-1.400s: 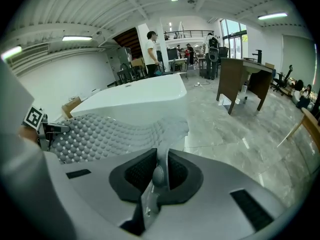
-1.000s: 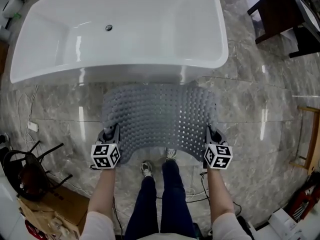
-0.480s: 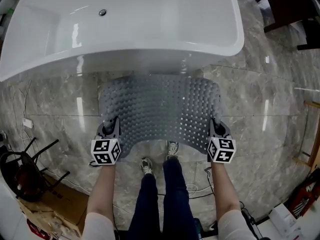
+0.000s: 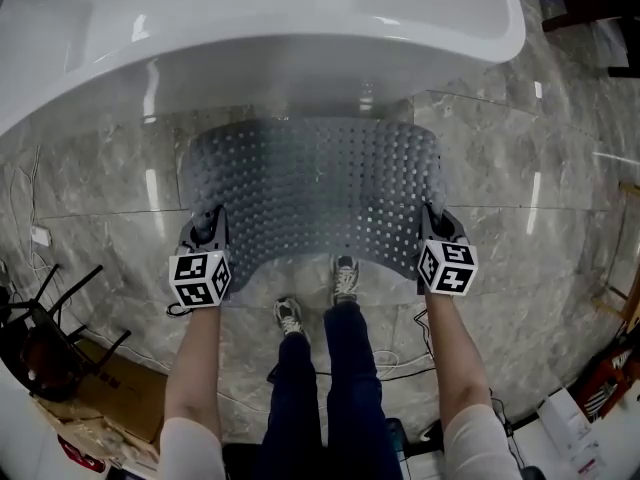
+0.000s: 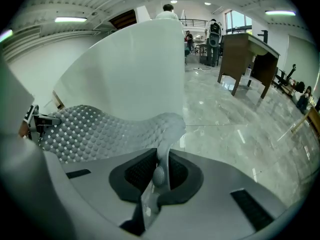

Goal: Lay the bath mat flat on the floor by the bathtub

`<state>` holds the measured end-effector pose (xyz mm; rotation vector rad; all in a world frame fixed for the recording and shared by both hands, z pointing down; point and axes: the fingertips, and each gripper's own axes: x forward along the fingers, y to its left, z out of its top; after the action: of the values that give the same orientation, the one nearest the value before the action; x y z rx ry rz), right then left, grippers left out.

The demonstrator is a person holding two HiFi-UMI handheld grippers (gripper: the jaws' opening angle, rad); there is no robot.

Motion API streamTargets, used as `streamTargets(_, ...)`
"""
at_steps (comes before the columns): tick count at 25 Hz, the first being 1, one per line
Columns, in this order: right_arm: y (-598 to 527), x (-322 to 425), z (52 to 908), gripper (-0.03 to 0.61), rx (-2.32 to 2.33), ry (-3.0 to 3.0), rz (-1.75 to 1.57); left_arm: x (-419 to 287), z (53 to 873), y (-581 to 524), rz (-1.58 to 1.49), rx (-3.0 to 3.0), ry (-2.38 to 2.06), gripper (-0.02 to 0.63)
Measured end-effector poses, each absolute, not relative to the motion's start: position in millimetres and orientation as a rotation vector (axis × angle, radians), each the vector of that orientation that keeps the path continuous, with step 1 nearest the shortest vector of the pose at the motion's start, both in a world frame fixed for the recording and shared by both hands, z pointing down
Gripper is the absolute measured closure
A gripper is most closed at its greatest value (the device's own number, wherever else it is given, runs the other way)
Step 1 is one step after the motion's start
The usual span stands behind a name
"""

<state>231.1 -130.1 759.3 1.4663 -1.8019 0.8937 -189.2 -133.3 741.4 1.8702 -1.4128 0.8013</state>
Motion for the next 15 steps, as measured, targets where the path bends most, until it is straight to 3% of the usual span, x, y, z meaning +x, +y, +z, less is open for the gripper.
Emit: streamTargets(15,-134.8,227.3,849.5,0.541,1.418,-1.778,0.874,-190.6,836.6,-137.5,0.887,1.825,-1.409,0.571)
